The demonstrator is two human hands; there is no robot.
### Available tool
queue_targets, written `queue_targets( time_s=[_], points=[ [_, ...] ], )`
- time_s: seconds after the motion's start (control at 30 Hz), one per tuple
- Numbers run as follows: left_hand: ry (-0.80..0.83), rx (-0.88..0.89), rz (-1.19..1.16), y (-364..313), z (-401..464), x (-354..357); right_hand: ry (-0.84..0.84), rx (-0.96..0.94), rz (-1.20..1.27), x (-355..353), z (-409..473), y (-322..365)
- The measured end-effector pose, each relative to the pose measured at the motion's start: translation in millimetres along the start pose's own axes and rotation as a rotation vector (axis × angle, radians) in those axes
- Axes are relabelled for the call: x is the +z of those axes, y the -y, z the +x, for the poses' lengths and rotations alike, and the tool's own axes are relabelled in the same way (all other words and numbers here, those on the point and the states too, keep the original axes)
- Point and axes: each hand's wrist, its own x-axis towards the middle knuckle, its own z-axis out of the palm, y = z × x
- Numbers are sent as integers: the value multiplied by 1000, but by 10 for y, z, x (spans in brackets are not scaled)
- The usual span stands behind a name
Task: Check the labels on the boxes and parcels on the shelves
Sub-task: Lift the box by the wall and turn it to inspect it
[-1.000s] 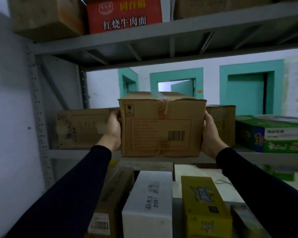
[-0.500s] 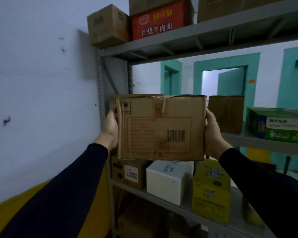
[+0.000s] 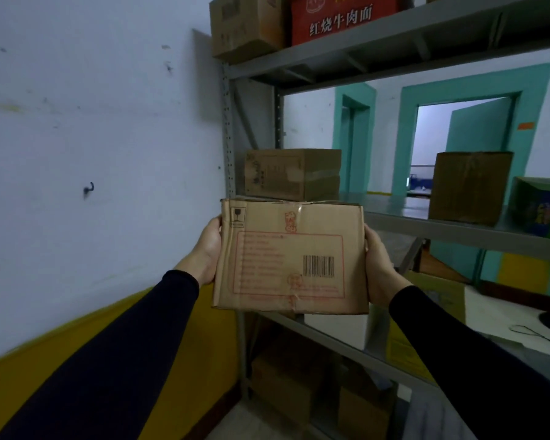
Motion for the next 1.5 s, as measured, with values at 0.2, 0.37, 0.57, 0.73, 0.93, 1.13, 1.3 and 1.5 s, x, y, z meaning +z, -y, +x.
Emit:
queue_targets(
  time_s=[0.2, 0.37, 0.57, 0.73, 0.93, 1.13, 1.3, 1.5],
  points=[
    [-20, -117, 46, 337, 37, -303, -53, 141, -53, 138, -15, -414],
    [-25, -181, 81, 539, 80, -469, -102, 175, -57, 223, -33, -641],
    [-11, -195, -14, 652, 161, -565, -121, 148, -44, 293, -36, -789],
    [-99, -183, -283, 527, 156, -735, -77, 80, 46, 158, -65, -791],
    [76, -171, 9, 448, 125, -768, -44, 130, 66, 61, 115, -605],
    [137, -132, 44, 628, 142, -896, 15, 96, -287, 155, 158, -587],
    [244, -139, 152, 637, 168, -893, 57, 64, -323, 197, 116, -699],
    [246, -156, 213, 721, 203, -872, 49, 101, -332, 181, 63, -798]
  ],
)
